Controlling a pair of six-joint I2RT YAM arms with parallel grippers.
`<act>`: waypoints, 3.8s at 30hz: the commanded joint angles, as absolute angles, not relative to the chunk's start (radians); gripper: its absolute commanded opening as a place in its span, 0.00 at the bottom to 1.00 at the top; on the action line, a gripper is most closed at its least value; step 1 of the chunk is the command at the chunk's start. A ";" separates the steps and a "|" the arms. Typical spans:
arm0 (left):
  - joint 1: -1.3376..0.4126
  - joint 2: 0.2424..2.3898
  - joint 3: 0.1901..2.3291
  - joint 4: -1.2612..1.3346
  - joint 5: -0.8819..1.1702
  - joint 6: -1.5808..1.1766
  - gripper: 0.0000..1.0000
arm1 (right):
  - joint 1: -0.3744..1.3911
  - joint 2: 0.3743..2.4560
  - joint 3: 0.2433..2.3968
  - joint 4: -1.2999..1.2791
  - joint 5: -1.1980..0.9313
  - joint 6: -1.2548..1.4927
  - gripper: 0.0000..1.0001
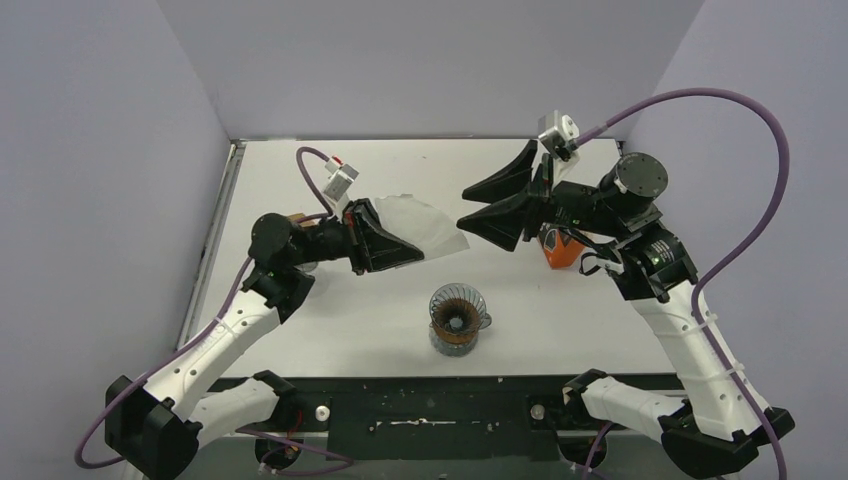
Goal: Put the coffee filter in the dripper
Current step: Pick up the coffee filter from the coffee filter holder.
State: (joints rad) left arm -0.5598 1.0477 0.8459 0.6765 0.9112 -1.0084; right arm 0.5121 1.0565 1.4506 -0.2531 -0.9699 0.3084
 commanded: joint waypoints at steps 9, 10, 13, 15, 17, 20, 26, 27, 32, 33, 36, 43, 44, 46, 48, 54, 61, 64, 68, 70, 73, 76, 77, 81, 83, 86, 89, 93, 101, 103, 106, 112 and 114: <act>-0.552 1.045 0.898 0.274 1.038 -0.670 0.00 | 0.517 1.140 1.504 -0.317 -0.953 0.353 0.56; -0.552 1.048 0.902 0.253 1.040 -0.656 0.00 | 0.517 1.148 1.502 -0.320 -0.956 0.366 0.57; -0.552 1.056 0.907 0.205 1.039 -0.632 0.00 | 0.517 1.169 1.483 -0.300 -0.973 0.414 0.57; -0.552 1.059 0.906 0.188 1.038 -0.630 0.00 | 0.518 1.179 1.469 -0.279 -0.984 0.449 0.57; -0.552 1.059 0.904 0.177 1.041 -0.628 0.00 | 0.518 1.194 1.465 -0.282 -0.986 0.469 0.57; -0.552 1.060 0.902 0.168 1.046 -0.625 0.00 | 0.521 1.216 1.452 -0.285 -0.990 0.495 0.55; -0.553 1.065 0.903 0.158 1.054 -0.619 0.00 | 0.569 1.261 1.436 -0.305 -0.975 0.496 0.54; -0.552 1.066 0.904 0.155 1.056 -0.617 0.00 | 0.581 1.267 1.436 -0.309 -0.964 0.491 0.54; -0.553 1.075 0.907 0.127 1.057 -0.599 0.00 | 0.626 1.280 1.436 -0.313 -0.946 0.468 0.54; -0.553 1.075 0.908 0.124 1.057 -0.596 0.00 | 0.630 1.281 1.436 -0.315 -0.943 0.463 0.54; -0.554 1.074 0.905 0.122 1.057 -0.592 0.00 | 0.639 1.278 1.436 -0.316 -0.941 0.455 0.54; -0.553 1.079 0.908 0.121 1.057 -0.591 0.00 | 0.651 1.269 1.435 -0.331 -0.934 0.438 0.53; -0.553 1.079 0.909 0.121 1.057 -0.591 0.00 | 0.652 1.265 1.433 -0.335 -0.928 0.433 0.53; -0.553 1.077 0.909 0.121 1.059 -0.591 0.00 | 0.652 1.259 1.432 -0.345 -0.920 0.423 0.53; -0.554 1.074 0.909 0.122 1.058 -0.592 0.00 | 0.652 1.251 1.428 -0.350 -0.915 0.418 0.53; -0.554 1.071 0.910 0.123 1.059 -0.593 0.00 | 0.652 1.228 1.415 -0.353 -0.908 0.413 0.53; -0.554 1.072 0.913 0.123 1.058 -0.594 0.00 | 0.652 1.207 1.406 -0.347 -0.913 0.410 0.53; -0.554 1.072 0.914 0.123 1.057 -0.595 0.00 | 0.653 1.203 1.405 -0.346 -0.913 0.410 0.53; -0.554 1.071 0.914 0.121 1.056 -0.597 0.00 | 0.655 1.198 1.403 -0.345 -0.914 0.410 0.53; -0.554 1.071 0.914 0.121 1.057 -0.598 0.00 | 0.658 1.198 1.400 -0.345 -0.917 0.411 0.53; -0.554 1.069 0.912 0.121 1.057 -0.598 0.00 | 0.663 1.198 1.399 -0.343 -0.916 0.413 0.53; -0.553 1.069 0.912 0.122 1.056 -0.600 0.00 | 0.668 1.198 1.402 -0.343 -0.916 0.412 0.52; -0.554 1.070 0.912 0.121 1.057 -0.599 0.00 | 0.669 1.198 1.403 -0.344 -0.916 0.412 0.52; -0.554 1.073 0.912 0.121 1.058 -0.599 0.00 | 0.676 1.200 1.404 -0.347 -0.915 0.407 0.52; -0.554 1.074 0.914 0.123 1.060 -0.599 0.00 | 0.679 1.204 1.398 -0.351 -0.912 0.402 0.52; -0.554 1.071 0.918 0.124 1.063 -0.600 0.00 | 0.687 1.209 1.395 -0.367 -0.897 0.387 0.53; -0.554 1.067 0.922 0.126 1.068 -0.600 0.00 | 0.695 1.212 1.392 -0.381 -0.893 0.376 0.52; -0.553 1.065 0.924 0.131 1.069 -0.601 0.00 | 0.704 1.211 1.389 -0.407 -0.874 0.356 0.51; -0.554 1.045 0.909 0.171 1.080 -0.615 0.00 | 0.706 1.187 1.365 -0.443 -0.805 0.335 0.53; -0.554 1.035 0.901 0.198 1.088 -0.633 0.00 | 0.706 1.181 1.362 -0.444 -0.791 0.333 0.53; -0.554 1.027 0.900 0.205 1.093 -0.637 0.00 | 0.706 1.174 1.361 -0.441 -0.791 0.336 0.54; -0.554 1.022 0.896 0.204 1.100 -0.645 0.00 | 0.707 1.156 1.368 -0.406 -0.802 0.355 0.55; -0.554 1.022 0.895 0.204 1.101 -0.644 0.00 | 0.707 1.147 1.372 -0.388 -0.805 0.364 0.56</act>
State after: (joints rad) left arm -0.5591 1.0447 0.8715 0.1619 1.0679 -0.6407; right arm 0.7013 1.1957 1.3571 -0.4610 -0.8104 0.3519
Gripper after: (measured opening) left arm 0.007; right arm 0.552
